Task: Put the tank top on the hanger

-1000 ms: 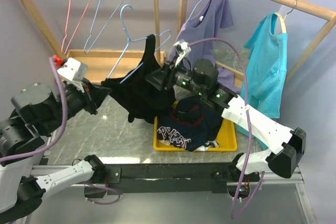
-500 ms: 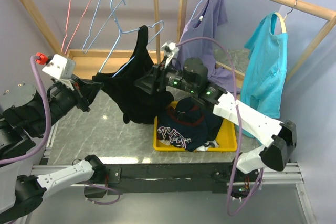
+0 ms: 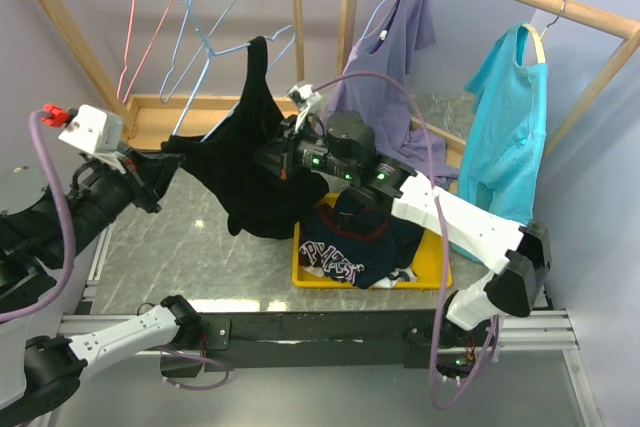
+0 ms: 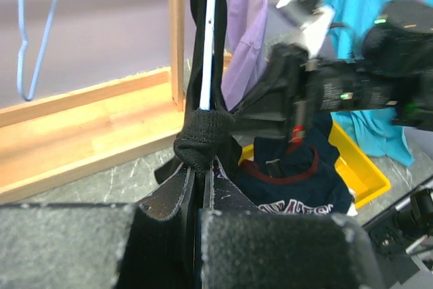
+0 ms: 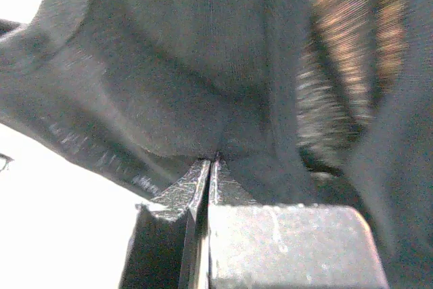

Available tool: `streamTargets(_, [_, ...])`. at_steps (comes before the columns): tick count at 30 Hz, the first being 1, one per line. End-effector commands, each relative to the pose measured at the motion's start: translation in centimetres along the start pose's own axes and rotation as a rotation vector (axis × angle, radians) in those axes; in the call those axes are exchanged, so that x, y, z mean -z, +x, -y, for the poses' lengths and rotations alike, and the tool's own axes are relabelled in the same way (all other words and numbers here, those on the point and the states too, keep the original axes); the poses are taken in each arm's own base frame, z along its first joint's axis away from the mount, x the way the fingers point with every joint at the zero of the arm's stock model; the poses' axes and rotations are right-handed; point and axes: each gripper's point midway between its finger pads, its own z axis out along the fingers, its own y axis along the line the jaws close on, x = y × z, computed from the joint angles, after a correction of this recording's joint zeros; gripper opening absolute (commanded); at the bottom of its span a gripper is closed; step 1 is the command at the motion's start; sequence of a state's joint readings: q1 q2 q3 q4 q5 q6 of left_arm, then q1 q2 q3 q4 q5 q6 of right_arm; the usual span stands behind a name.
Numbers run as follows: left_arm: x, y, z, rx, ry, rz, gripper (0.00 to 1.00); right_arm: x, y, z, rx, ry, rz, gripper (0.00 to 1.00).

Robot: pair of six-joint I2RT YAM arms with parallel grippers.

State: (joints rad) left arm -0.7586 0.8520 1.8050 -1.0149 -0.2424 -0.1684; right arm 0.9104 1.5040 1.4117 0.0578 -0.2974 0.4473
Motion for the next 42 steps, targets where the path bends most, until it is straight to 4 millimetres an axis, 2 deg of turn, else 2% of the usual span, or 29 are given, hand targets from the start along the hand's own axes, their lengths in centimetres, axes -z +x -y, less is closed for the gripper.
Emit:
streamTargets(1, [2.4, -4.1, -1.2, 0.017, -0.04, 0.156, 0.01, 5.3, -8.4, -2.5, 0.092, 0.108, 0.214, 0.0])
streamTargets(3, [2.8, -4.3, -1.3, 0.019, -0.045, 0.166, 0.01, 6.7, -10.3, -2.5, 0.116, 0.156, 0.257, 0.0])
streamTargets(5, [3.1, -4.5, -1.4, 0.018, -0.046, 0.175, 0.01, 7.6, -10.8, -2.4, 0.128, 0.192, 0.256, 0.0])
streamTargets(6, [3.1, -4.5, -1.4, 0.019, -0.046, 0.175, 0.01, 8.0, -11.9, -2.5, 0.146, 0.208, 0.281, 0.0])
streamTargets(8, [3.2, -4.7, -1.6, 0.019, -0.051, 0.18, 0.01, 8.0, -12.3, -2.1, 0.16, 0.239, 0.277, 0.0])
streamTargets(9, [3.2, -4.8, -1.6, 0.017, -0.051, 0.181, 0.01, 8.5, -13.9, -2.4, 0.178, 0.257, 0.308, 0.0])
streamTargets(11, [3.2, -4.9, -1.6, 0.018, -0.052, 0.184, 0.01, 7.9, -14.2, -2.0, 0.191, 0.28, 0.295, 0.0])
streamTargets(12, [3.2, -5.0, -1.5, 0.021, -0.049, 0.187, 0.01, 8.0, -15.1, -2.3, 0.209, 0.28, 0.307, 0.0])
streamTargets(15, [3.2, -5.1, -1.6, 0.022, -0.059, 0.188, 0.01, 6.1, -14.4, -0.7, 0.206, 0.319, 0.256, 0.0])
streamTargets(20, [2.6, -4.4, -2.1, 0.018, -0.092, 0.167, 0.01, 2.8, -10.0, 2.9, 0.161, 0.335, 0.16, 0.0])
streamTargets(23, [1.7, -3.3, -2.7, 0.011, -0.137, 0.128, 0.01, 1.6, -7.7, 4.4, 0.136, 0.361, 0.098, 0.18])
streamTargets(24, [1.3, -2.7, -2.9, 0.01, -0.155, 0.108, 0.01, 1.9, -7.4, 4.6, 0.127, 0.364, 0.103, 0.31])
streamTargets(27, [-0.1, -0.8, -3.6, -0.002, -0.208, 0.045, 0.01, 2.9, -6.9, 4.4, 0.119, 0.369, 0.119, 0.44])
streamTargets(36, [-4.4, 3.5, -3.8, -0.03, -0.264, -0.055, 0.01, 7.5, -6.6, 2.9, 0.113, 0.377, 0.165, 0.53])
streamTargets(42, [-7.9, 5.2, -3.6, -0.043, -0.298, -0.095, 0.01, 10.3, -6.4, 1.1, 0.117, 0.357, 0.181, 0.55])
